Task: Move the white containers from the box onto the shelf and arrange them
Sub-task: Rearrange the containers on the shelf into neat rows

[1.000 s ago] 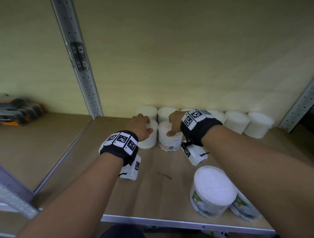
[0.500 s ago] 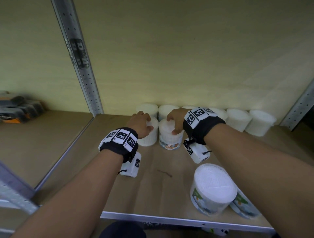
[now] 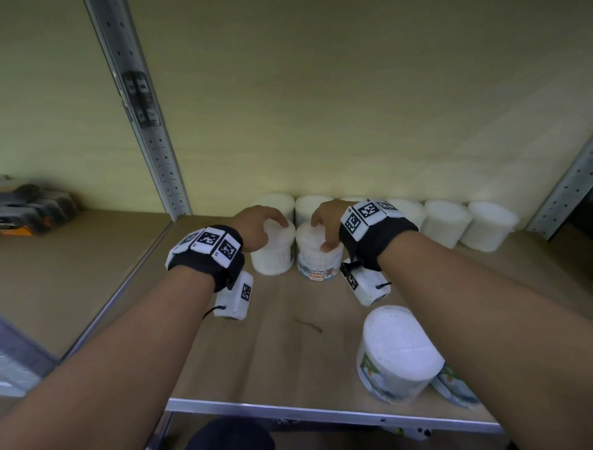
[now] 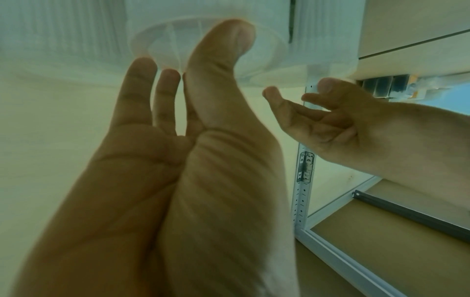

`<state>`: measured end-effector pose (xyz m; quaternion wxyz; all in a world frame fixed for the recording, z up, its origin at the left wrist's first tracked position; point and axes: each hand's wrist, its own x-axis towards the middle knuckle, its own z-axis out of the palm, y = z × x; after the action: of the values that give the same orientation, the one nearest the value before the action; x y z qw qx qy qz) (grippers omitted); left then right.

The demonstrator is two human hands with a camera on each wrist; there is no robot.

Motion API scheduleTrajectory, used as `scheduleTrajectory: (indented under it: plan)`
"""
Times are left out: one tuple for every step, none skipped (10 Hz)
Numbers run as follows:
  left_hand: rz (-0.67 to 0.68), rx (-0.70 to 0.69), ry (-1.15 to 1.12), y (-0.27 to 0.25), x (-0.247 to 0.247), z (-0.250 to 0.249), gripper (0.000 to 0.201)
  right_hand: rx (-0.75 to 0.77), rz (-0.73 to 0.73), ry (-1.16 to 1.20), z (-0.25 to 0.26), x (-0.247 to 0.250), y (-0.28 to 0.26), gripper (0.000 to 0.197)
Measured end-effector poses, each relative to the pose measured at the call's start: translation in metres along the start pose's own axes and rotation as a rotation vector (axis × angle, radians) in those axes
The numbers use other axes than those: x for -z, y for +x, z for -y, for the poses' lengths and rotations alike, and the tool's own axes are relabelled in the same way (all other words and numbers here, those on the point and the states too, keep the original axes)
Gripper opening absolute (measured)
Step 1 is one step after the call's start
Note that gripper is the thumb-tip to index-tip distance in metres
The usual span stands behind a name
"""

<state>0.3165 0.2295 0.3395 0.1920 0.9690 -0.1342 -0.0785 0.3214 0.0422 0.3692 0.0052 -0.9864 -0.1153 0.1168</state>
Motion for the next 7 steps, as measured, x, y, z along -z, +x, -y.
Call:
scheduleTrajectory:
  plan:
    - [-0.182, 0.076, -0.02, 0.003, -0.011, -0.003, 0.035, -0.037, 0.002, 0.015, 0.0, 0.001, -0.003, 0.062]
    - [-0.171, 0.151, 0.052, 0.006, -0.017, -0.007, 0.046, -0.011, 0.022, -0.006, 0.011, 0.002, -0.005, 0.073]
    - [-0.134, 0.136, 0.066, 0.005, -0.015, -0.009, 0.049, -0.03, -0.031, 0.095, 0.014, 0.005, -0.014, 0.076]
    - [-0.088, 0.108, 0.057, 0.003, -0.011, -0.008, 0.049, -0.054, -0.001, 0.088, 0.009, 0.005, -0.015, 0.062]
    - [-0.025, 0.079, 0.049, 0.001, -0.008, -0.009, 0.047, -0.011, -0.021, 0.129, 0.005, 0.002, -0.013, 0.061]
    - [0.048, 0.036, 0.078, 0.001, -0.003, -0.014, 0.06, -0.014, 0.0, 0.152, 0.006, 0.002, -0.013, 0.061]
    - [0.048, 0.017, 0.047, 0.001, -0.002, -0.016, 0.066, 0.005, -0.011, 0.127, 0.006, 0.003, -0.015, 0.061]
